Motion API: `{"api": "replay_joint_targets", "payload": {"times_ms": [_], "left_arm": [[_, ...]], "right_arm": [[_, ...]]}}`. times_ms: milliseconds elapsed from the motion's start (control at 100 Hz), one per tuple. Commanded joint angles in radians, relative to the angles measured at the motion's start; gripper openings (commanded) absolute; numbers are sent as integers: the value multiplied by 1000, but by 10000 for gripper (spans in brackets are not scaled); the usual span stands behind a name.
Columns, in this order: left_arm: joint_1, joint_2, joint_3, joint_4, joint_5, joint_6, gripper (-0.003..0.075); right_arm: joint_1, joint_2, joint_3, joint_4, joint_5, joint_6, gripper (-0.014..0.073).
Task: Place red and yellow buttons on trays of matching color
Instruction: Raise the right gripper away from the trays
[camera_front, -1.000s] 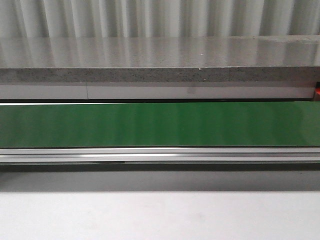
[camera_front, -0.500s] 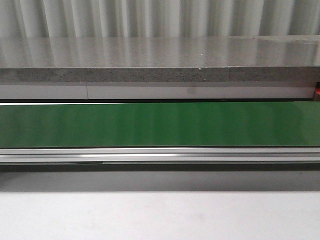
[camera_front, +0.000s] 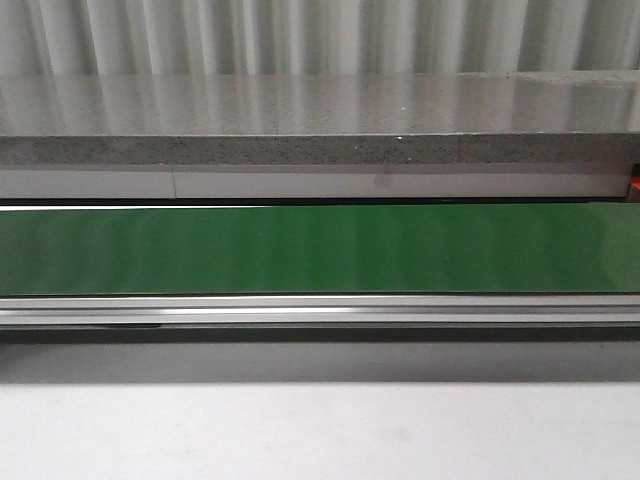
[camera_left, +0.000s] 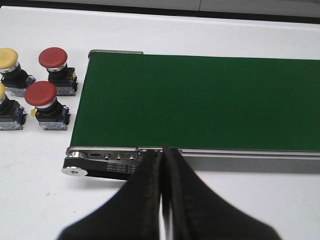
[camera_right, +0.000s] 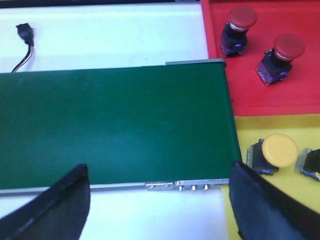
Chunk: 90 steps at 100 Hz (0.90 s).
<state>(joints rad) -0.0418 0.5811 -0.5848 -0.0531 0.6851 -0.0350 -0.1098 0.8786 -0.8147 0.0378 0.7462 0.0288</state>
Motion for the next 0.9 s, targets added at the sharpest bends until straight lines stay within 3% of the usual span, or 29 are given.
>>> {"api": "replay_joint_targets", "payload": {"times_ms": [0, 80, 270, 390, 890], "left_arm": [[-8, 1, -28, -13, -65, -1, -20], [-8, 1, -28, -13, -65, -1, -20], [-8, 1, -28, -13, -65, -1, -20], [-8, 1, -28, -13, -65, -1, -20], [-8, 1, -28, -13, -65, -1, -20]], "right_arm": [[16, -66, 17, -3, -45, -11, 533], [24, -111, 47, -3, -45, -11, 444], [24, -175, 83, -3, -45, -11, 95], [24, -178, 83, -3, -45, -11, -75], [24, -178, 83, -3, -44, -11, -67]]}}
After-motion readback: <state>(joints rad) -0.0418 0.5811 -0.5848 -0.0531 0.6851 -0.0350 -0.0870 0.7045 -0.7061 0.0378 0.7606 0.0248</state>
